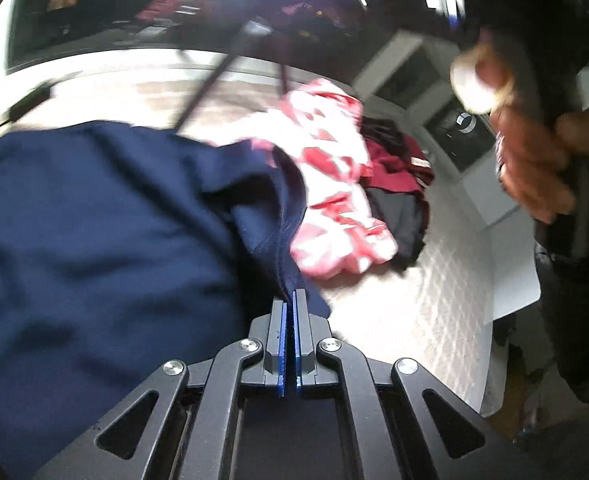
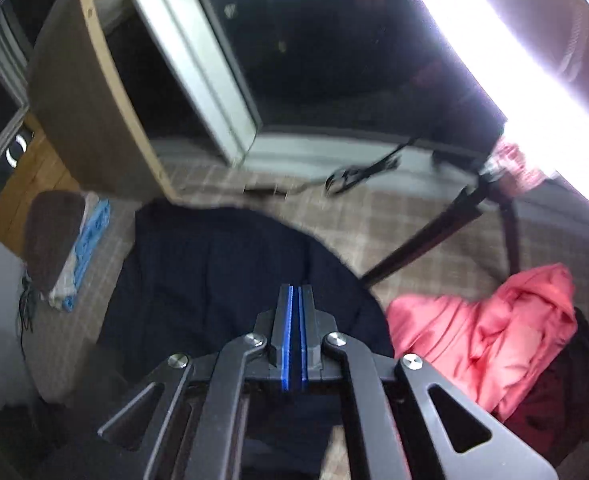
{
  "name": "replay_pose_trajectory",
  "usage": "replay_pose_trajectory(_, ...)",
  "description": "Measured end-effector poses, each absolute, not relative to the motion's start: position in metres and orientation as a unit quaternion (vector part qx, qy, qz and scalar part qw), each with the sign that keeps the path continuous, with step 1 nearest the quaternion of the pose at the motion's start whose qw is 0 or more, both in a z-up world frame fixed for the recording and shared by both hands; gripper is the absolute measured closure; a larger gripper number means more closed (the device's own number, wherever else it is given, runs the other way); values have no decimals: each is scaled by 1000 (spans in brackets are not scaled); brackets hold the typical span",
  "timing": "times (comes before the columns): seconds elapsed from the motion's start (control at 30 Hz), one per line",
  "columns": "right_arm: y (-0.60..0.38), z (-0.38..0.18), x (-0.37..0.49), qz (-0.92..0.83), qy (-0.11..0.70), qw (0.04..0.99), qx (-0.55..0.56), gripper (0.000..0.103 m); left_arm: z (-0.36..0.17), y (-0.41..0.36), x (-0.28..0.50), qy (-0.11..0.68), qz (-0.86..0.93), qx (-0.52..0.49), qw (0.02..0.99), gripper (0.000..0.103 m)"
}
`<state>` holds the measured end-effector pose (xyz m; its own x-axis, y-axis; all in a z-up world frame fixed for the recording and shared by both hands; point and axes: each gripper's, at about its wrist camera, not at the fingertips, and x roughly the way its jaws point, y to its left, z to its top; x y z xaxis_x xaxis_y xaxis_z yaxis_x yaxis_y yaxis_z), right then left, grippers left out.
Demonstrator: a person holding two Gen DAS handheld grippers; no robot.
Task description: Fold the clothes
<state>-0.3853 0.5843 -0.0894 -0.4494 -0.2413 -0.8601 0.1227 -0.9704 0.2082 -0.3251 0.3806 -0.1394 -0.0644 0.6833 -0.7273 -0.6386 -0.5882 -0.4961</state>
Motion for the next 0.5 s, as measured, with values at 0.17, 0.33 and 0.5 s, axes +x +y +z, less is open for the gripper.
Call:
replay_pose_trajectory(0.17,605,-127,-370,-811,-60,60,579,65,-151,346,-327,-5,738,-524,426,102)
replay_pose_trajectory(0.33,633,-168,-323,-770,-174,26,613,65,-165,354,-326,-7,727,-535,430,102)
replay_pose_trajectory(0.5,637,-205,-282,-738,-274,20,617,65,-165,366,-318,18,721,-530,446,102)
